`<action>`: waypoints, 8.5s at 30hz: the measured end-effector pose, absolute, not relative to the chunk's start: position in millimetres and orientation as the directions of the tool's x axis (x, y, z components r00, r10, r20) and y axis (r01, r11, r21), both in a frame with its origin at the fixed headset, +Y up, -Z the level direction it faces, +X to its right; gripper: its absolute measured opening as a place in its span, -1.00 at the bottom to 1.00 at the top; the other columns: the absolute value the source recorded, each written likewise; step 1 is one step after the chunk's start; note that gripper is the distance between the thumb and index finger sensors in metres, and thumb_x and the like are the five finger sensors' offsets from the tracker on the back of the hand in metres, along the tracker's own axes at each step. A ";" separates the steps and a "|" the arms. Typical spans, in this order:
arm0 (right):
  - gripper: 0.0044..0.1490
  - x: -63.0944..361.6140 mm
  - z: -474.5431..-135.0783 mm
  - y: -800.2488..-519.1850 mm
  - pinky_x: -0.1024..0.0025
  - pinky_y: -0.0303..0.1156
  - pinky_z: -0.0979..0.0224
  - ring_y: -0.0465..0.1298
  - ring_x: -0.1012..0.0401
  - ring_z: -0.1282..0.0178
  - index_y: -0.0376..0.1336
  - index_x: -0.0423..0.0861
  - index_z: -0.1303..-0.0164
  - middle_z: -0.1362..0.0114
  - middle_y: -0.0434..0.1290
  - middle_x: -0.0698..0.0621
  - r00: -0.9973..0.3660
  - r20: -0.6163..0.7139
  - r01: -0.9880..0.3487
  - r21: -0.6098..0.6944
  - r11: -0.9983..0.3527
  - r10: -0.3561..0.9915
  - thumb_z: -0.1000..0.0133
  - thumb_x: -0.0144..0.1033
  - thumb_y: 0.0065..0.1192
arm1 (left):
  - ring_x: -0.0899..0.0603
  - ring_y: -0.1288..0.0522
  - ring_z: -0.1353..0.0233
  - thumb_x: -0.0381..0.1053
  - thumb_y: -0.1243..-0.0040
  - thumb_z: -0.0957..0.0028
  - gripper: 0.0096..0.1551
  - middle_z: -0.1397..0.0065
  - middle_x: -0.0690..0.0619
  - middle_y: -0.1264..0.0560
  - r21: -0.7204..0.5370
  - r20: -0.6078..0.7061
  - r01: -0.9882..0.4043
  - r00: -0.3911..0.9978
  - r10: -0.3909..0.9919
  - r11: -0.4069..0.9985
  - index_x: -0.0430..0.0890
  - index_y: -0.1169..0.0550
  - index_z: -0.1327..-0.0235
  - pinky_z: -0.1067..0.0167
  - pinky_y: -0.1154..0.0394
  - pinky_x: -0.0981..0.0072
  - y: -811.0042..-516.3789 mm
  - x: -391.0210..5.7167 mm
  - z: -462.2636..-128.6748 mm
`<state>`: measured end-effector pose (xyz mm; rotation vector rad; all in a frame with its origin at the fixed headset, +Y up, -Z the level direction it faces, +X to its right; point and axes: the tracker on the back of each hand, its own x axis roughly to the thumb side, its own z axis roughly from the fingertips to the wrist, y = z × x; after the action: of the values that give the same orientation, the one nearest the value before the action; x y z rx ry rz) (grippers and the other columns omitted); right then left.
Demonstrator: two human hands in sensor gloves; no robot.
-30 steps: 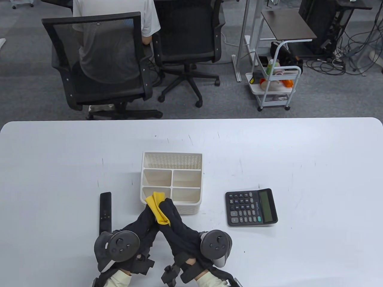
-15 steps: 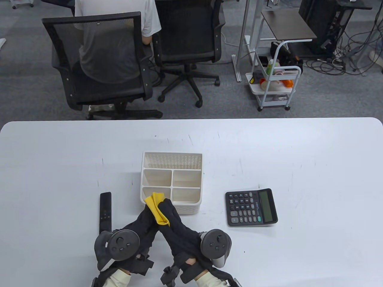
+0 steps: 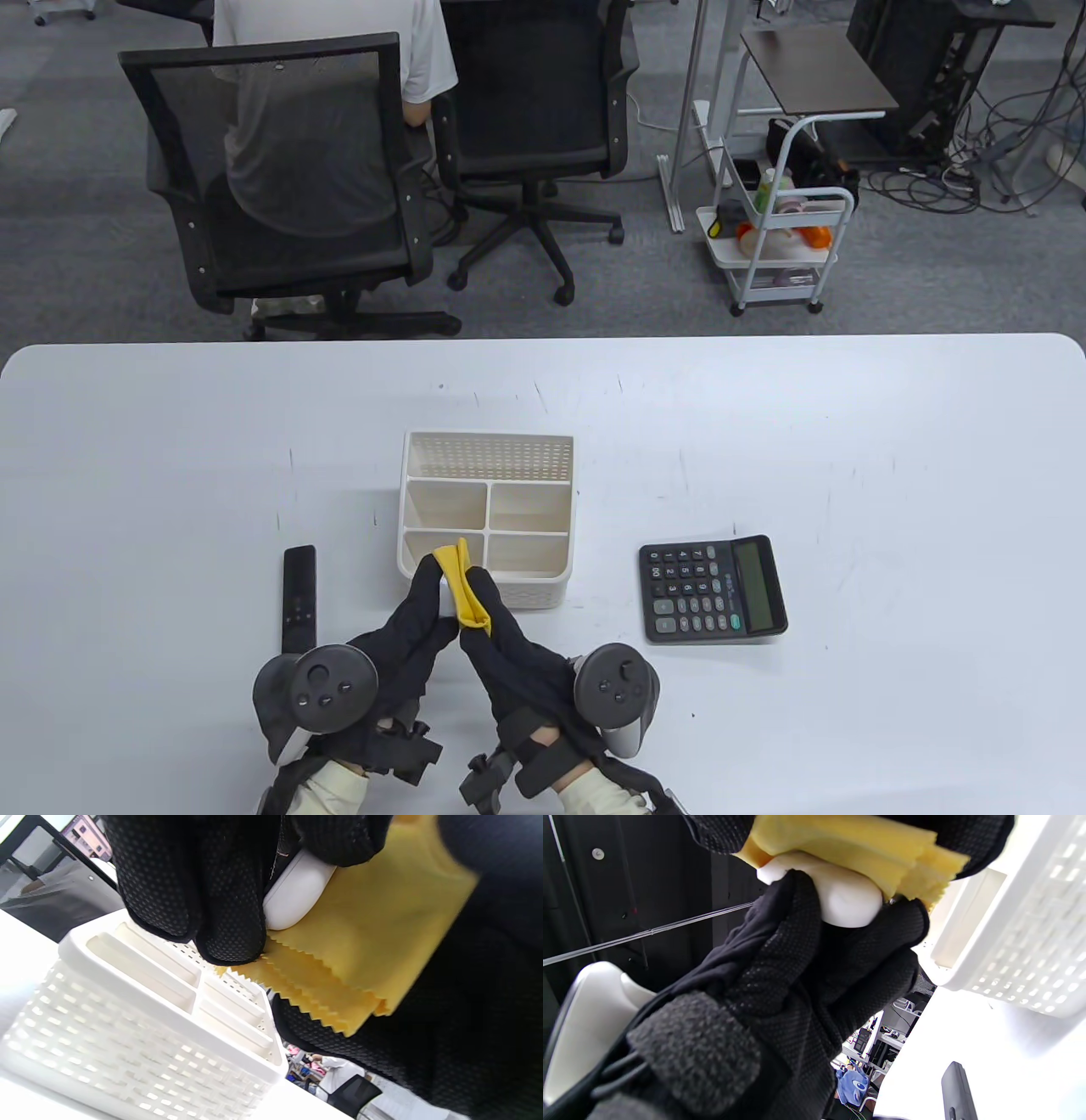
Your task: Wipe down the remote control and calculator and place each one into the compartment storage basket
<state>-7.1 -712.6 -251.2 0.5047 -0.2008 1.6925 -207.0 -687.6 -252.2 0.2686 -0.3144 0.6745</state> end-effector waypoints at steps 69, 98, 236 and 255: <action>-0.32 -8.9 -246.3 -701.4 -0.27 0.33 -0.32 0.36 -0.29 -0.46 0.18 -0.26 -0.59 -0.62 0.27 -0.40 -0.113 0.476 -0.967 0.148 -0.206 0.872 -0.28 -0.28 0.09 | -0.02 -0.77 -0.14 0.20 -0.31 0.04 -0.04 -0.33 -0.11 -0.55 0.164 0.318 -0.546 0.818 0.480 0.822 -0.13 -0.22 -0.55 -0.14 -0.70 0.07 -683.6 -211.2 -249.8; -0.30 -10.0 -248.2 -707.7 -0.25 0.36 -0.31 0.44 -0.27 -0.41 0.16 -0.35 -0.57 -0.55 0.37 -0.40 -0.130 0.443 -0.962 0.159 -0.221 0.887 -0.28 -0.28 0.08 | 0.19 -0.85 0.18 0.29 -0.36 0.27 -0.33 -0.04 0.02 -0.70 0.244 0.233 -0.511 0.856 0.462 0.824 0.02 -0.55 -0.09 0.08 -0.81 0.27 -679.7 -216.6 -249.0; -0.31 -2.0 -253.0 -703.5 -0.27 0.31 -0.34 0.43 -0.21 -0.45 0.18 -0.39 -0.55 -0.54 0.44 -0.29 0.022 0.414 -0.975 0.210 -0.072 0.910 -0.29 -0.30 0.05 | -0.03 -0.85 -0.02 0.28 -0.23 0.03 -0.07 -0.23 -0.08 -0.67 -0.001 0.339 -0.768 0.602 0.723 0.640 0.12 -0.15 -0.58 -0.02 -0.75 0.08 -688.0 -220.7 -256.5; -0.31 -13.8 -243.7 -702.9 -0.36 0.22 -0.36 0.23 -0.26 -0.56 0.13 -0.32 -0.60 -0.63 0.31 -0.28 -0.192 0.558 -0.935 0.145 -0.322 0.808 -0.29 -0.30 0.06 | -0.05 -0.81 -0.08 0.22 -0.13 -0.13 -0.24 -0.33 -0.11 -0.59 0.058 0.281 -0.851 0.516 0.809 0.523 0.00 -0.20 -0.53 -0.07 -0.72 0.07 -682.4 -231.9 -251.3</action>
<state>-13.8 -702.9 -243.7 0.6565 -0.2680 1.7914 -231.9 -682.4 -251.3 0.1978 -0.2309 1.0041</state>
